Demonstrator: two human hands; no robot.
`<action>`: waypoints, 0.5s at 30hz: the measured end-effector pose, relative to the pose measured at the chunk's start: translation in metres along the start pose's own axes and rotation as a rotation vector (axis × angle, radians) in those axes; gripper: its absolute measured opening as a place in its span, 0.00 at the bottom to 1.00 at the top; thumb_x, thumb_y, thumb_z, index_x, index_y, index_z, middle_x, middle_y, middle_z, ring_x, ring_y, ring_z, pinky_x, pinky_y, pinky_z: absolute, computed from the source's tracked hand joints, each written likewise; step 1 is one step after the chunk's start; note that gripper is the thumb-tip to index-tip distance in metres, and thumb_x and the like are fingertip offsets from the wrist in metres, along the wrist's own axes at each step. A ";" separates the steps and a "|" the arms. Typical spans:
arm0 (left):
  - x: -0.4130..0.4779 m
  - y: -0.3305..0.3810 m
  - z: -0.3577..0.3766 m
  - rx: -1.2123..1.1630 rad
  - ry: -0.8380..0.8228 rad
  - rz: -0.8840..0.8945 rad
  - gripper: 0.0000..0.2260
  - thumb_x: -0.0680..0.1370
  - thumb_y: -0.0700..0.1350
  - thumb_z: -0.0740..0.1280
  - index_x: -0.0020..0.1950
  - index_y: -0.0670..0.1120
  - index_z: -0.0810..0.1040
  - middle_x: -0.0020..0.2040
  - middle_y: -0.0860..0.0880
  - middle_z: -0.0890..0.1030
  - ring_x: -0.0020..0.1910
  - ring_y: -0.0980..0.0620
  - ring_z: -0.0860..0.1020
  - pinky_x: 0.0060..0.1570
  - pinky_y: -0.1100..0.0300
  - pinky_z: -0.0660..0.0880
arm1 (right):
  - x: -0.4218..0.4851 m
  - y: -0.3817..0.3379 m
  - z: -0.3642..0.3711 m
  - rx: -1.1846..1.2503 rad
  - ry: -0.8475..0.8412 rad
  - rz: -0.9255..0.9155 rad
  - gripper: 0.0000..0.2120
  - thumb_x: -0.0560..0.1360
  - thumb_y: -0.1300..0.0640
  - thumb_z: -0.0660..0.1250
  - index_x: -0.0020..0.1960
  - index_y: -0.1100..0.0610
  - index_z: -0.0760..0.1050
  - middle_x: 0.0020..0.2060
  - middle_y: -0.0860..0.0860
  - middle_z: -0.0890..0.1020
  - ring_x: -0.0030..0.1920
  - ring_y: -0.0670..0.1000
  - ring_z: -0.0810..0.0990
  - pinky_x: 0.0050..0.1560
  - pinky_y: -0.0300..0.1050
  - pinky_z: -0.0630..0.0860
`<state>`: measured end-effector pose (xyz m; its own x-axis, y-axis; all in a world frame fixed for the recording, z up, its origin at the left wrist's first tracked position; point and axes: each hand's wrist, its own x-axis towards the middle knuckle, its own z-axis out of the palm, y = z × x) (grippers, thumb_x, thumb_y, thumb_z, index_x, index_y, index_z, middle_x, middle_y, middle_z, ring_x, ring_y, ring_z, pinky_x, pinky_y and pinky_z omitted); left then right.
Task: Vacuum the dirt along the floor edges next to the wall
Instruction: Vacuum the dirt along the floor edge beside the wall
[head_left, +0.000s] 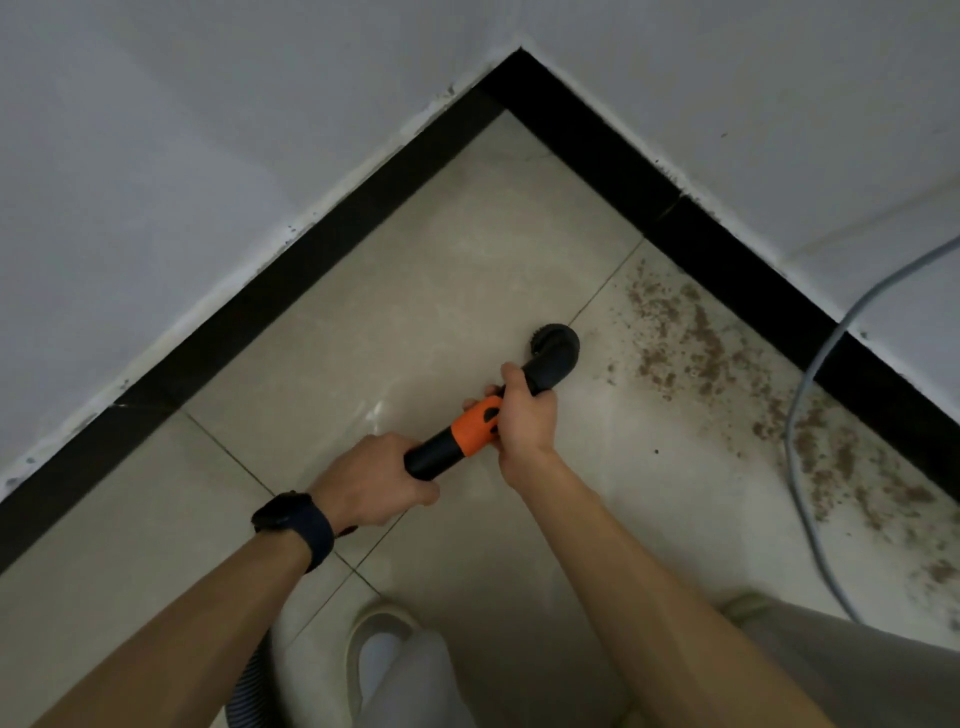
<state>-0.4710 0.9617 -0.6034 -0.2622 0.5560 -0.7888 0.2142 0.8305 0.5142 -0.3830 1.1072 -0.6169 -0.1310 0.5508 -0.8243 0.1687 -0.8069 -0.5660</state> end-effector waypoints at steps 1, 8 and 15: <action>-0.004 -0.007 0.000 -0.002 0.003 -0.011 0.12 0.67 0.47 0.73 0.43 0.40 0.78 0.30 0.49 0.76 0.26 0.52 0.74 0.29 0.58 0.70 | -0.002 0.007 0.000 -0.002 -0.008 0.011 0.17 0.82 0.55 0.67 0.66 0.62 0.68 0.40 0.57 0.80 0.29 0.53 0.83 0.34 0.49 0.82; 0.003 0.004 0.005 -0.037 0.030 0.012 0.09 0.68 0.47 0.73 0.40 0.44 0.77 0.31 0.48 0.77 0.27 0.51 0.74 0.30 0.57 0.70 | 0.010 -0.007 0.001 -0.009 -0.004 -0.022 0.14 0.81 0.56 0.68 0.62 0.60 0.69 0.40 0.57 0.80 0.27 0.51 0.82 0.32 0.47 0.81; 0.038 0.061 0.012 -0.056 0.066 0.095 0.06 0.68 0.50 0.71 0.41 0.50 0.78 0.34 0.48 0.80 0.27 0.49 0.79 0.30 0.56 0.78 | 0.037 -0.065 -0.015 -0.032 0.033 -0.085 0.07 0.81 0.57 0.68 0.55 0.59 0.74 0.37 0.55 0.80 0.28 0.52 0.82 0.31 0.45 0.81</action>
<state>-0.4562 1.0330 -0.6058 -0.3054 0.6318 -0.7125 0.1889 0.7735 0.6050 -0.3844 1.1833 -0.6112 -0.1137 0.6246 -0.7726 0.1898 -0.7497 -0.6340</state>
